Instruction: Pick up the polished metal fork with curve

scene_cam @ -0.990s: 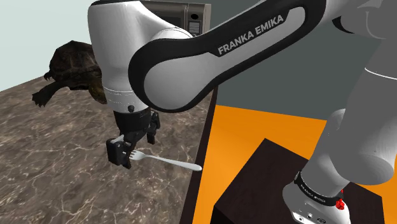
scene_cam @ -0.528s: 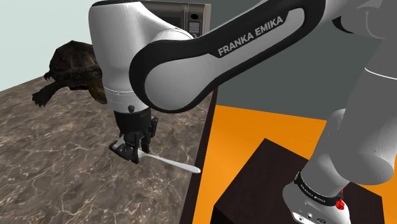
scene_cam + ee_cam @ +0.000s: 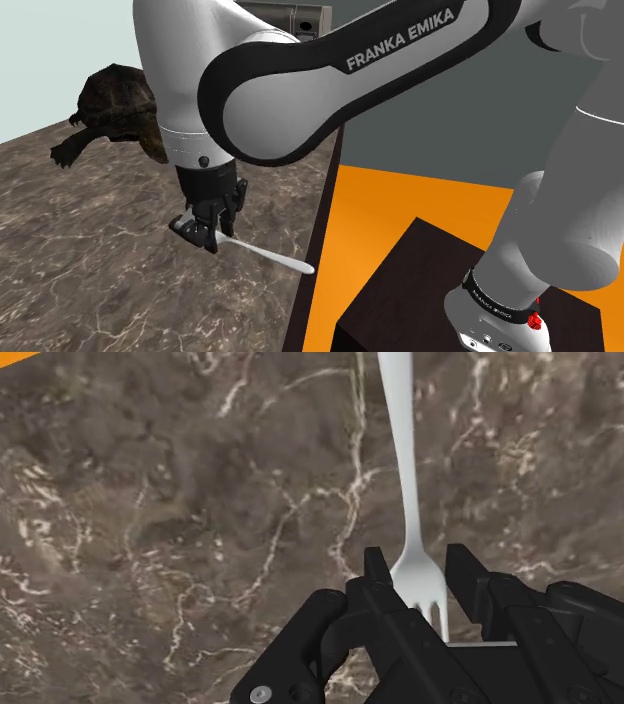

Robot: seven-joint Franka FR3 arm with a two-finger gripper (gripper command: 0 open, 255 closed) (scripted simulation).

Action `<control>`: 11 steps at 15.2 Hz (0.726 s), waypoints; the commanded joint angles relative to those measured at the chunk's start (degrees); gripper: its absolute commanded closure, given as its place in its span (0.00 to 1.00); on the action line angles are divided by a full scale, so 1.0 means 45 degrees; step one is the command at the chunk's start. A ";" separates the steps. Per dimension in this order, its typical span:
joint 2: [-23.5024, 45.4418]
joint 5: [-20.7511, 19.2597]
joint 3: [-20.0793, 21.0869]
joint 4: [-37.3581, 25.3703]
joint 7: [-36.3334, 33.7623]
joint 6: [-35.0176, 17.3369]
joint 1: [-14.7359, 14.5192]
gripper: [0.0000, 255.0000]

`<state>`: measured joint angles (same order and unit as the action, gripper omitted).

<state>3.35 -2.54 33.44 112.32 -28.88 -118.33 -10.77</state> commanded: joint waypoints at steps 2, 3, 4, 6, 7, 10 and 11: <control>-0.0145 0.0104 0.0003 -0.0359 0.0069 0.0488 0.0013 1.00; -0.0190 0.0135 0.0003 -0.0486 0.0091 0.0652 0.0018 1.00; -0.0232 0.0163 0.0001 -0.0616 0.0112 0.0816 0.0022 1.00; -0.0306 0.0213 -0.0001 -0.0885 0.0148 0.1147 0.0030 1.00; -0.0339 0.0234 -0.0003 -0.1024 0.0164 0.1312 0.0034 1.00; -0.0417 0.0286 -0.0006 -0.1459 0.0202 0.1813 0.0042 1.00; -0.0437 0.0299 -0.0007 -0.1611 0.0212 0.1980 0.0044 1.00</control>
<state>1.63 -1.35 33.41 105.58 -27.99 -110.16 -10.58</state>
